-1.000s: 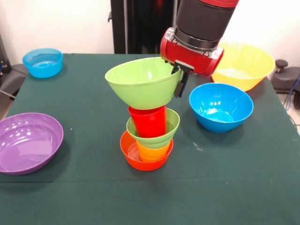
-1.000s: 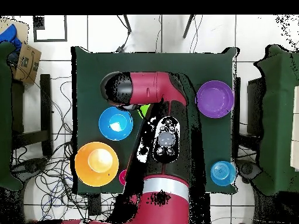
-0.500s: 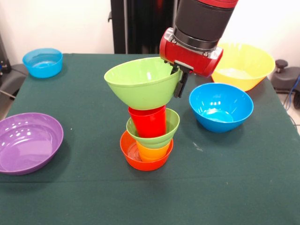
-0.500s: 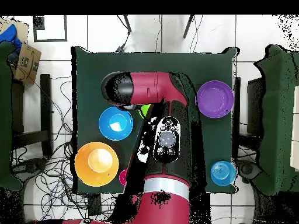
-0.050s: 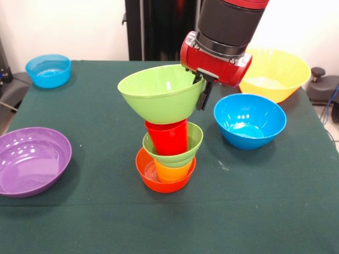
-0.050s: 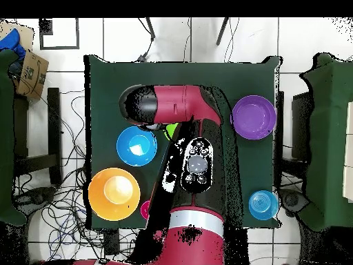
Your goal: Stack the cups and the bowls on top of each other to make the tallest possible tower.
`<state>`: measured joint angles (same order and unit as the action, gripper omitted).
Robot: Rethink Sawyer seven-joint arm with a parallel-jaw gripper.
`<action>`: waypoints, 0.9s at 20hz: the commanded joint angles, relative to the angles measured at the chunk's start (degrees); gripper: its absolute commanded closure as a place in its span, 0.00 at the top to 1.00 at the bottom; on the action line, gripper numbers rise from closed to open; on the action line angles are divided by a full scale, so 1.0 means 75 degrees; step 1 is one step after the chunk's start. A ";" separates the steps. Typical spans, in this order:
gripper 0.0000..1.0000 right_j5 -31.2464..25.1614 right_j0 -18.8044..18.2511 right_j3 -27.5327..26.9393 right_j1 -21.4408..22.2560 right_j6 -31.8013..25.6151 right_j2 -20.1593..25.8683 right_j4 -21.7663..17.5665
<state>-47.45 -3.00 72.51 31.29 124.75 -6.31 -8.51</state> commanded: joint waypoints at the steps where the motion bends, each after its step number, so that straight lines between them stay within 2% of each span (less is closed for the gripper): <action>1: 0.00 0.0322 -0.0018 0.0428 -0.0614 -0.0269 0.0789 -0.0257; 18: 0.00 0.0221 0.0002 0.0349 -0.0645 -0.0263 0.0779 -0.0252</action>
<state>-47.45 -3.00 72.50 31.28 124.75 -6.30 -8.51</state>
